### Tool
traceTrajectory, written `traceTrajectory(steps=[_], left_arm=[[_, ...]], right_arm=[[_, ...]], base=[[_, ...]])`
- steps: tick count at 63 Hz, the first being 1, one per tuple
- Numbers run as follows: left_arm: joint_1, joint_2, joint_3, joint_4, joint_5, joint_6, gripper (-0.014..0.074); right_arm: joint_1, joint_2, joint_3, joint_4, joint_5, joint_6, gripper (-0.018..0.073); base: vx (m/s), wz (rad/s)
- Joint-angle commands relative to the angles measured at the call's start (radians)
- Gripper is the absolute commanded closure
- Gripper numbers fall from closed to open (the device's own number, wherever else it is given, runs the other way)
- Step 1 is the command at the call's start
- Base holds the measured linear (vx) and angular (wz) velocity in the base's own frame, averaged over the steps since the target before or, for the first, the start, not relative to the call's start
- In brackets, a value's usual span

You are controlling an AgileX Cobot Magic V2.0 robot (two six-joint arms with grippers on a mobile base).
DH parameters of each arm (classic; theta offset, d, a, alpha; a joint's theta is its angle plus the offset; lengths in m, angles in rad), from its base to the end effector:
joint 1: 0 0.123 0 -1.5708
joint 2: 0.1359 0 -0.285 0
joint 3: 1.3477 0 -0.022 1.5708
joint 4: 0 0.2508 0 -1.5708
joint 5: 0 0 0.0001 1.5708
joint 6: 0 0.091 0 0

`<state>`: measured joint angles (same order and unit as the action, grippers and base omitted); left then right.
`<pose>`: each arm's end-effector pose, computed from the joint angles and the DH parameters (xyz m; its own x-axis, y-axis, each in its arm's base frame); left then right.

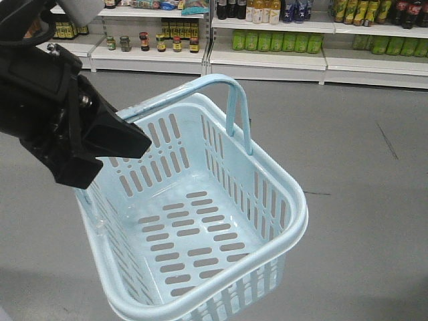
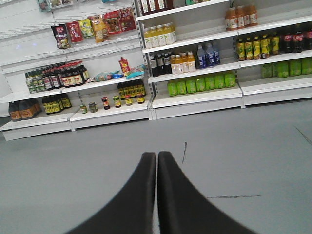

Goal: Pick three apples into basket with both arms
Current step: 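Carry the basket in the left gripper while driving back into the aisle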

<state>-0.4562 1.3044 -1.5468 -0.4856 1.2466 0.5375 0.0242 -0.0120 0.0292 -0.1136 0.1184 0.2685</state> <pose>0.2023 -0.1441 0.4447 -0.4087 0.5627 -0.7186 0.8550 0.5114 -0.0858 0.0567 0.0001 0.1933 -0.0487 0.1539 -0.9869 -0.0033 0.9880 0.1543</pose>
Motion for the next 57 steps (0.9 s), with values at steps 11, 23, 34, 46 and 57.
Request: traceTrajectory(steps=[11,23,34,46,57], left_arm=[[-0.004,-0.03,-0.03,-0.05,-0.067,-0.005,0.0602],[-0.004,-0.03,-0.03,-0.05,-0.067,-0.005,0.0602],[-0.004,-0.03,-0.03,-0.05,-0.067,-0.005,0.0602],[-0.004,-0.03,-0.03,-0.05,-0.067,-0.005,0.0602],[-0.004,-0.03,-0.03,-0.05,-0.067,-0.005,0.0602]], right_arm=[[-0.004,-0.011,0.012,-0.012,-0.068,0.0,0.0564],[-0.004,-0.011,0.012,-0.012,-0.068,0.0,0.0564],[-0.004,-0.011,0.012,-0.012,-0.068,0.0,0.0564],[-0.004,-0.011,0.012,-0.012,-0.068,0.0,0.0564],[-0.004,-0.011,0.012,-0.012,-0.068,0.0,0.0564]], base=[[0.29,-0.15],[0.27,-0.19],[0.25,-0.24],[0.24,-0.33],[0.23,-0.42]])
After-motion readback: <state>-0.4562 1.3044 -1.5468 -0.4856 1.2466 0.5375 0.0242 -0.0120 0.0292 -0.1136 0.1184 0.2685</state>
